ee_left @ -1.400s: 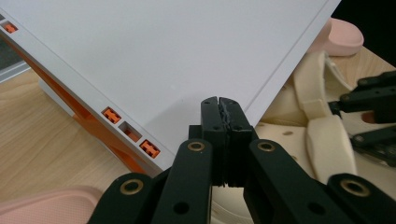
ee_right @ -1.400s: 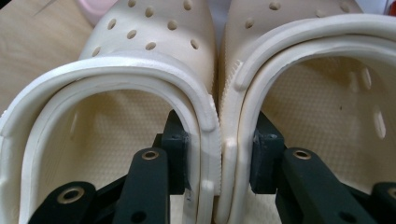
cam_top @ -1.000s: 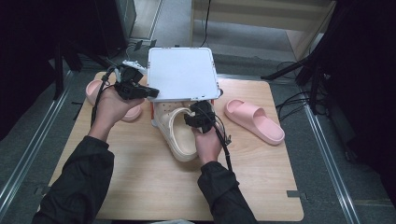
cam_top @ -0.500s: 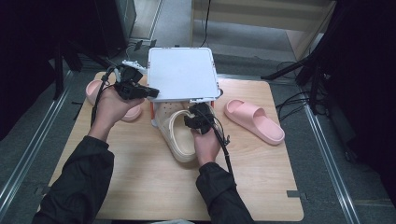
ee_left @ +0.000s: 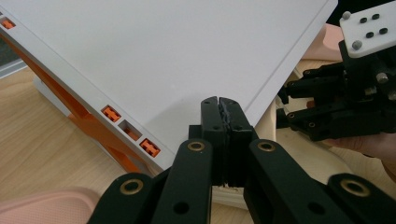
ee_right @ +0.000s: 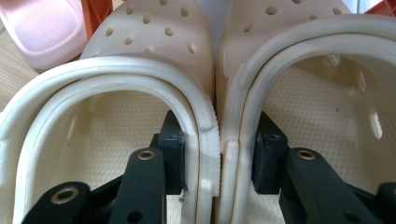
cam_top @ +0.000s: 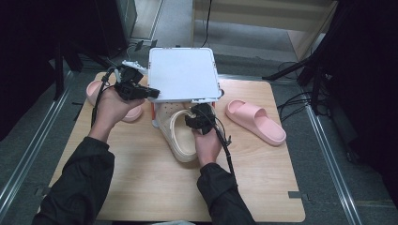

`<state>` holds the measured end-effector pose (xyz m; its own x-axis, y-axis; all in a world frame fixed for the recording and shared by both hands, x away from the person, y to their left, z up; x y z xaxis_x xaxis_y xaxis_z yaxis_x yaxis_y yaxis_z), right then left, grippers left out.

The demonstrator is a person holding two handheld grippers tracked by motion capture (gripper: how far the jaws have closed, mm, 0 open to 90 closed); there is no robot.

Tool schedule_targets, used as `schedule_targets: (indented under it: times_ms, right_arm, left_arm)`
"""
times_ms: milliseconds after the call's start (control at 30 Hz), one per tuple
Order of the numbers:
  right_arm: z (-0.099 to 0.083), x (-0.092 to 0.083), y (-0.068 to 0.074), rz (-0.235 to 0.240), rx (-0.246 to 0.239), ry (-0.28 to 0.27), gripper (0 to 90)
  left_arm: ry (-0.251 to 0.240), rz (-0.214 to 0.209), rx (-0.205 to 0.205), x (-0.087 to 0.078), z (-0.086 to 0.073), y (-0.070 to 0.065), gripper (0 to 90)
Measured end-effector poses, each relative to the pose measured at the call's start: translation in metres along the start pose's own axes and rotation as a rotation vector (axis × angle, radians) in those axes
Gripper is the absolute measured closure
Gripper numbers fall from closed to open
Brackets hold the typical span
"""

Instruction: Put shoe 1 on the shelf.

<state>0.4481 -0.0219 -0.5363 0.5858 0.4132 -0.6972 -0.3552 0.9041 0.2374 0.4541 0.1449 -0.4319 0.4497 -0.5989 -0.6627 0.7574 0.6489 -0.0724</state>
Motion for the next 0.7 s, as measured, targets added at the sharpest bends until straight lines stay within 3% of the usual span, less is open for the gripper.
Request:
schedule_targets:
  times_ms: [167, 700]
  right_arm:
    - [-0.0036, -0.001, 0.0031, -0.017, -0.04, -0.003, 62.3]
    - [0.0054, 0.0037, 0.0002, -0.025, -0.012, -0.036, 64.9]
  left_arm:
    - [0.001, 0.0, 0.0, -0.0004, -0.0003, 0.0001, 89.4]
    - [-0.004, -0.005, -0.006, -0.0002, -0.0003, 0.0005, 89.4]
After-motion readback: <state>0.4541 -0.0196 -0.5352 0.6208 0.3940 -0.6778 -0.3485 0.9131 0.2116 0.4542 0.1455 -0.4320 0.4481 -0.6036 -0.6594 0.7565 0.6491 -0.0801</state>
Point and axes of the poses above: each handheld gripper's, and its own axes: x roughly forward along the jaws, z roughly out of its top, y roughly to its left, the point moved 8 cm from there along x, roughly forward along the jaws, and after that the axes turned 9 degrees about x, right-handed, at the moved point
